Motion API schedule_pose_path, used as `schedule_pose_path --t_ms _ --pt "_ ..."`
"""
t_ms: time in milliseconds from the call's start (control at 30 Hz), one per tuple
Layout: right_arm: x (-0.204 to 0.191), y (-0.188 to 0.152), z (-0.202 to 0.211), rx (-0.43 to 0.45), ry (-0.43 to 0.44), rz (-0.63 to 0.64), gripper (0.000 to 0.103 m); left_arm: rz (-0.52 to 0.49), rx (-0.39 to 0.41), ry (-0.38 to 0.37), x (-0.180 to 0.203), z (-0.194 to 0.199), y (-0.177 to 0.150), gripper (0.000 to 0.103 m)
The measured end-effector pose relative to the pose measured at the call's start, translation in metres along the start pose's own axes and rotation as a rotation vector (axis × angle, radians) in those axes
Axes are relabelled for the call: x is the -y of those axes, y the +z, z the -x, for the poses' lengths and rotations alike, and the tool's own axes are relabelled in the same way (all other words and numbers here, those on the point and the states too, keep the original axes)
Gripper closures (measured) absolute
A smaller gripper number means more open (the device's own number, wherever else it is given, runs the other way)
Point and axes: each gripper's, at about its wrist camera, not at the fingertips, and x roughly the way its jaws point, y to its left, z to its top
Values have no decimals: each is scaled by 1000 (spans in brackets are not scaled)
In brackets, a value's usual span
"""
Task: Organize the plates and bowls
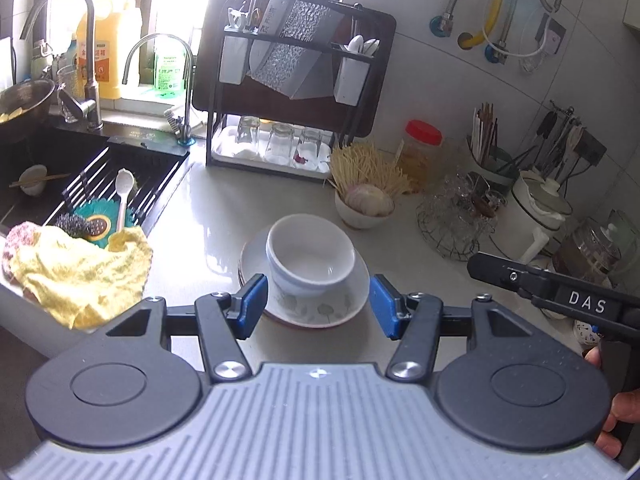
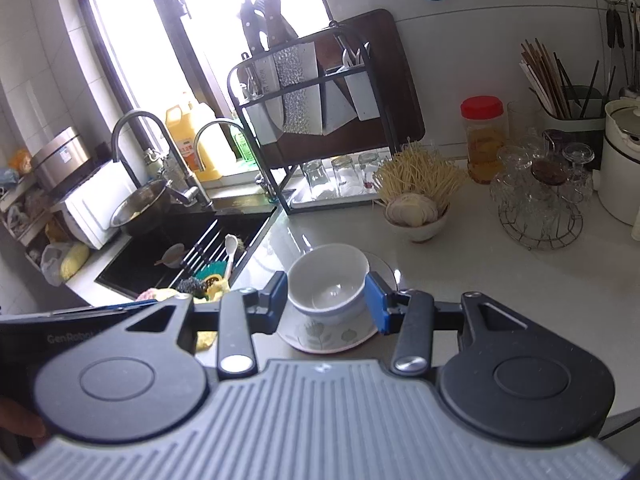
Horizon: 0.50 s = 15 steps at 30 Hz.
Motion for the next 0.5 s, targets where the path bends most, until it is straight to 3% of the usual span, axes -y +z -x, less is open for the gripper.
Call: schedule_pose_path --t_ms 500 --pt "4 -45 38 -22 -26 55 56 21 -16 8 17 28 -52 41"
